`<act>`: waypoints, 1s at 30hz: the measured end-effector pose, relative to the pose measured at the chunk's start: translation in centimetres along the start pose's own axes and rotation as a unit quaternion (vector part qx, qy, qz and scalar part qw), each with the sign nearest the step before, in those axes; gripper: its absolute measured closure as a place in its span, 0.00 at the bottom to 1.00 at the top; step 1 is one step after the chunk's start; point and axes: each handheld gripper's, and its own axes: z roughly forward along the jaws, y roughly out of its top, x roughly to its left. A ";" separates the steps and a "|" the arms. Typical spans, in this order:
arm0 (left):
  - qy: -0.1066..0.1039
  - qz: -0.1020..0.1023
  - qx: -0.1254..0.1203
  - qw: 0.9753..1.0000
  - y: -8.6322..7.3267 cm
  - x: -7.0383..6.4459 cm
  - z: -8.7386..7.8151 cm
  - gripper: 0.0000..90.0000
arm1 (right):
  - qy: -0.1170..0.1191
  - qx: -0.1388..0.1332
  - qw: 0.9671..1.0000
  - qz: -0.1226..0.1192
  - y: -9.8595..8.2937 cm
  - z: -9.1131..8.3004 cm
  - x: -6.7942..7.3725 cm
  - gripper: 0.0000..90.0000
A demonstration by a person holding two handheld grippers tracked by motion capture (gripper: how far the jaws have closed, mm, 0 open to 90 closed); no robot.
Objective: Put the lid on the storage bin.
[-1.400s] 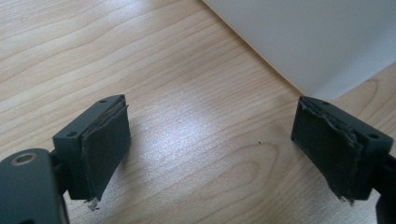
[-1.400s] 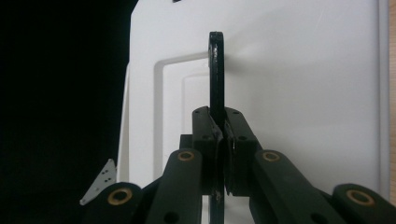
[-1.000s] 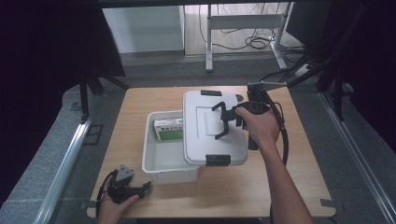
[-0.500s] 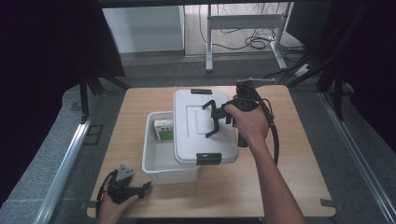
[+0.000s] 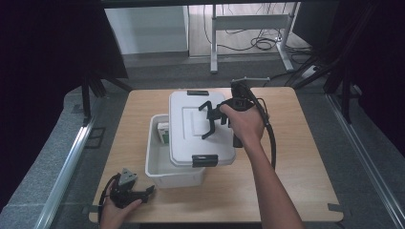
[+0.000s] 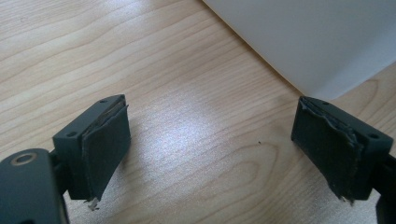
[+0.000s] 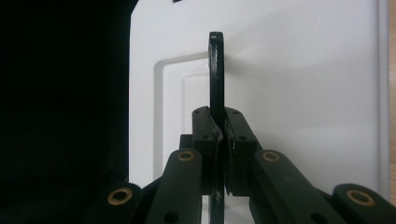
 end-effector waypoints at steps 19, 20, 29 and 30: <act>0.000 0.000 0.000 1.000 0.0 0.0 0.0 0.13 | -0.001 0.024 1.000 0.003 0.0 2.8 1.6 0.94; 0.000 0.000 0.000 1.000 0.0 0.0 0.0 0.13 | -0.002 0.024 1.000 0.003 0.0 2.9 1.6 0.94; 0.000 0.000 0.000 1.000 0.0 0.0 0.0 0.13 | -0.008 0.040 0.999 0.010 -0.3 4.7 2.0 0.94; 0.000 0.000 0.000 1.000 0.0 0.0 0.0 0.13 | -0.009 0.043 0.999 0.011 -0.3 5.0 2.1 0.94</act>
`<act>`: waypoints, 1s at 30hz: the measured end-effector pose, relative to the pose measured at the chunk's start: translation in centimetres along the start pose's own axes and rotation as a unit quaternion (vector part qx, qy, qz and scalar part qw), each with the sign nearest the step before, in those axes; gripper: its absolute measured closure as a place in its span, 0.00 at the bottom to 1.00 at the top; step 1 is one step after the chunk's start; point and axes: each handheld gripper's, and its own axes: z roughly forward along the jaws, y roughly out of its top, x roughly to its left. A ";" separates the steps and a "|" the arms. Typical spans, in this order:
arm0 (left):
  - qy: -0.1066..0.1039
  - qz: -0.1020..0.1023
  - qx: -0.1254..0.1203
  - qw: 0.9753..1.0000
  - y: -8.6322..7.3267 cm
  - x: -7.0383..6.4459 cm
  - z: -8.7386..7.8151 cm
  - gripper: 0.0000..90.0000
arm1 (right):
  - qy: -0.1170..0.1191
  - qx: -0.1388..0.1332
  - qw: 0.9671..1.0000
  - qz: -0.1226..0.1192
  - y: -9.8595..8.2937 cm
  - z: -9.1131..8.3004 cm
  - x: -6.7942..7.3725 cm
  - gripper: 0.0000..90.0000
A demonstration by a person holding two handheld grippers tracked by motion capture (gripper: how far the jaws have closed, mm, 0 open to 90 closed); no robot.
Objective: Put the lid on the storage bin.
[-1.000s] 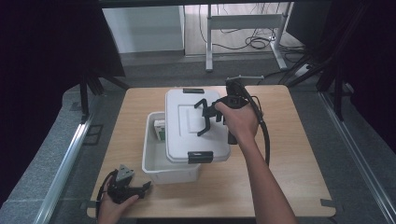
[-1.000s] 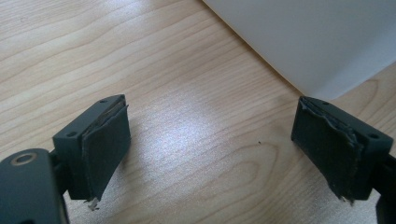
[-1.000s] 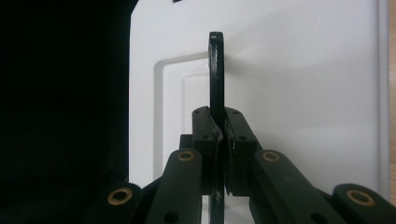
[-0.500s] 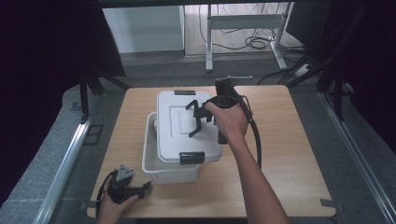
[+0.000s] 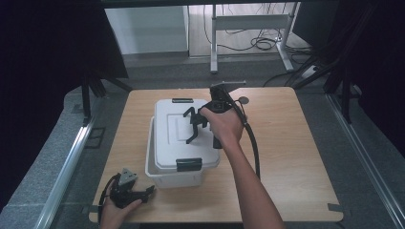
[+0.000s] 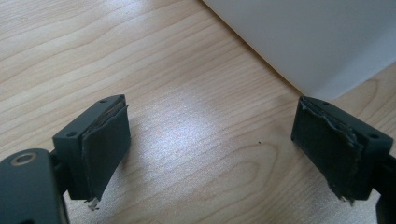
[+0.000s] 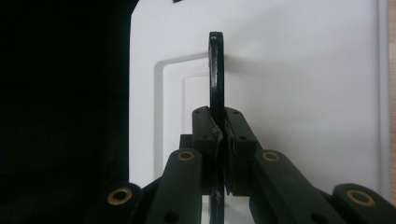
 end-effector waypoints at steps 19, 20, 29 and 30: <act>0.000 0.000 0.001 1.000 0.0 0.0 0.0 0.13 | -0.021 0.024 0.999 0.015 -0.5 3.6 0.9 0.94; 0.000 0.000 0.001 1.000 0.0 0.0 0.0 0.13 | -0.021 0.026 0.999 0.016 -0.5 3.8 1.0 0.94; 0.000 0.000 0.001 1.000 0.0 0.0 0.0 0.13 | -0.036 0.031 0.999 0.022 -0.6 5.2 1.1 0.94; -0.001 0.000 0.001 1.000 0.0 0.0 0.0 0.13 | -0.040 0.032 0.998 0.020 -0.6 5.5 1.0 0.94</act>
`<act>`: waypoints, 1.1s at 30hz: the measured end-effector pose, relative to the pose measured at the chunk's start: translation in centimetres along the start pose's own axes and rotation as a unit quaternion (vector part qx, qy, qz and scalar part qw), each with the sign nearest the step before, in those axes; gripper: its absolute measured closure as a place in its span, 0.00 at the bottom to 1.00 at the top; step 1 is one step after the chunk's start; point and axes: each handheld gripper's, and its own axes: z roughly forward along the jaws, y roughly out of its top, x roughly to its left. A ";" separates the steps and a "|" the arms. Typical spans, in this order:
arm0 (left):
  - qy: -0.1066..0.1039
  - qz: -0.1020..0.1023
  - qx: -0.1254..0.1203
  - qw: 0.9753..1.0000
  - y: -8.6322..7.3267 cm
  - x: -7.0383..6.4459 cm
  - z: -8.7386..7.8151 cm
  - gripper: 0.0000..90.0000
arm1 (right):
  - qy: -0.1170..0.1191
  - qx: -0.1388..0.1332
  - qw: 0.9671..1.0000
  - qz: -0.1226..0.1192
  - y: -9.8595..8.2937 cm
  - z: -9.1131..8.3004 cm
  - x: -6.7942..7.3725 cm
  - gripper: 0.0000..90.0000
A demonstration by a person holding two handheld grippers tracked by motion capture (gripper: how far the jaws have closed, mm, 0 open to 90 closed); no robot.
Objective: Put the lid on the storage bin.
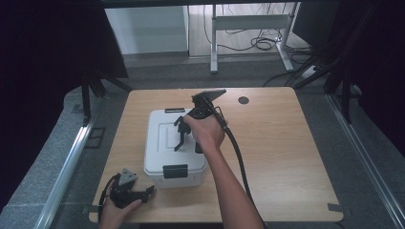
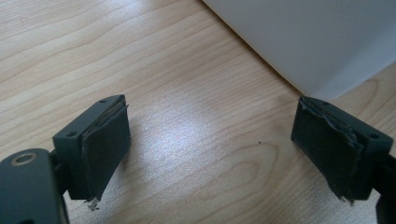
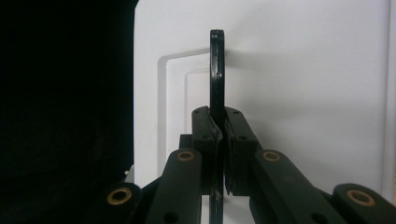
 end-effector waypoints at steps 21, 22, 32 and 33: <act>0.000 0.000 0.000 1.000 0.0 0.0 0.0 0.13 | 0.052 -0.035 0.996 -0.062 -0.5 -0.5 -1.0 0.65; 0.000 0.000 0.001 1.000 0.0 0.0 0.0 0.13 | 0.055 -0.053 0.994 -0.081 -0.8 -1.1 -1.4 0.59; 0.000 0.000 0.000 1.000 0.0 0.0 0.0 0.13 | 0.078 -0.105 0.977 -0.167 -2.4 -4.3 -4.3 0.45; 0.000 0.000 0.000 1.000 0.0 0.0 0.0 0.13 | 0.078 -0.105 0.977 -0.167 -2.4 -4.3 -4.3 0.45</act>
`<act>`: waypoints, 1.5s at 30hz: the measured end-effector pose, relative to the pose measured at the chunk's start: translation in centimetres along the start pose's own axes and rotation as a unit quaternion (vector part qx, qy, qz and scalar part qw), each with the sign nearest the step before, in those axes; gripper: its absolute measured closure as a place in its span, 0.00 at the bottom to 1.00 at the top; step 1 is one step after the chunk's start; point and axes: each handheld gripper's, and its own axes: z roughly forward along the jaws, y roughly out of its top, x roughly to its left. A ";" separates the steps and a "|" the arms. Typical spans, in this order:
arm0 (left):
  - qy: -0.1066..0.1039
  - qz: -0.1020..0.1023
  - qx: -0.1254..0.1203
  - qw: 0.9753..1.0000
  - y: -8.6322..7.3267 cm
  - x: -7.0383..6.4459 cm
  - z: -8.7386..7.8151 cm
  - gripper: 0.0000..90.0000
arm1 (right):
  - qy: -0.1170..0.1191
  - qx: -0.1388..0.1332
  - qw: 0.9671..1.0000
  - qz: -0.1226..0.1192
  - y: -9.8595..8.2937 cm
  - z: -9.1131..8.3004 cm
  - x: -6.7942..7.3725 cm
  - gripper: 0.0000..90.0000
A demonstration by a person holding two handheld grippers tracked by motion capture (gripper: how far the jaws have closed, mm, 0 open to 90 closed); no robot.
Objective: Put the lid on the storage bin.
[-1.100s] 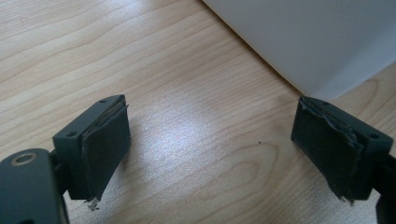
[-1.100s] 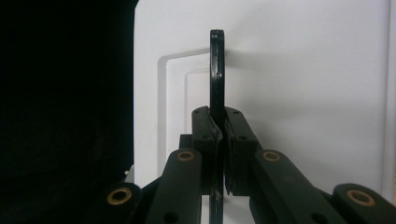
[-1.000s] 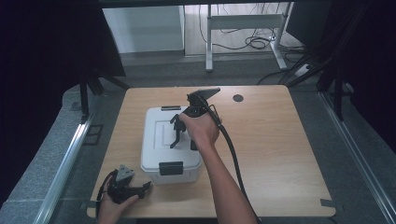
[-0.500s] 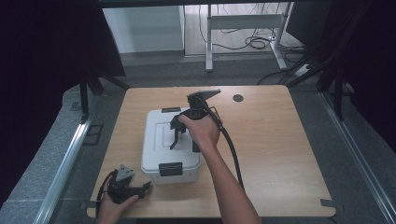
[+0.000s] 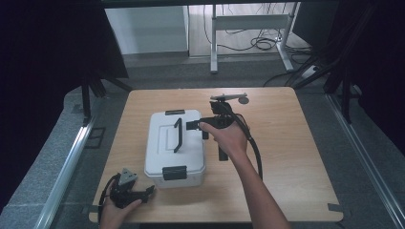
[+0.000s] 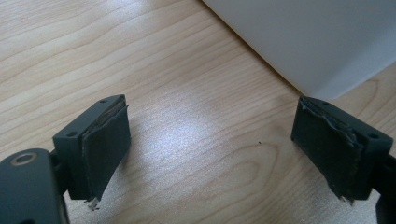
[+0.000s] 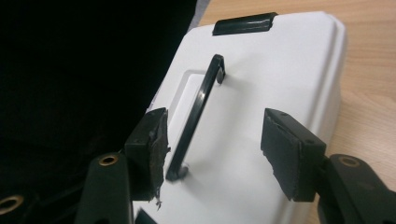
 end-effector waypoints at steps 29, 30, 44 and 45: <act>0.002 -0.002 -0.002 1.000 0.0 0.0 0.0 0.14 | 0.011 -0.069 0.998 -0.003 -11.4 -9.5 -11.9 0.38; 0.002 -0.002 -0.002 1.000 0.0 0.0 0.0 0.14 | 0.010 -0.069 0.998 0.000 -11.7 -9.7 -12.3 0.38; 0.003 -0.003 -0.002 1.000 0.0 -0.1 0.0 0.14 | 0.004 -0.068 0.997 0.045 -14.4 -10.4 -16.1 0.37; 0.004 -0.003 -0.002 1.000 0.0 -0.1 0.0 0.14 | 0.004 -0.070 0.997 0.046 -14.4 -10.4 -16.1 0.37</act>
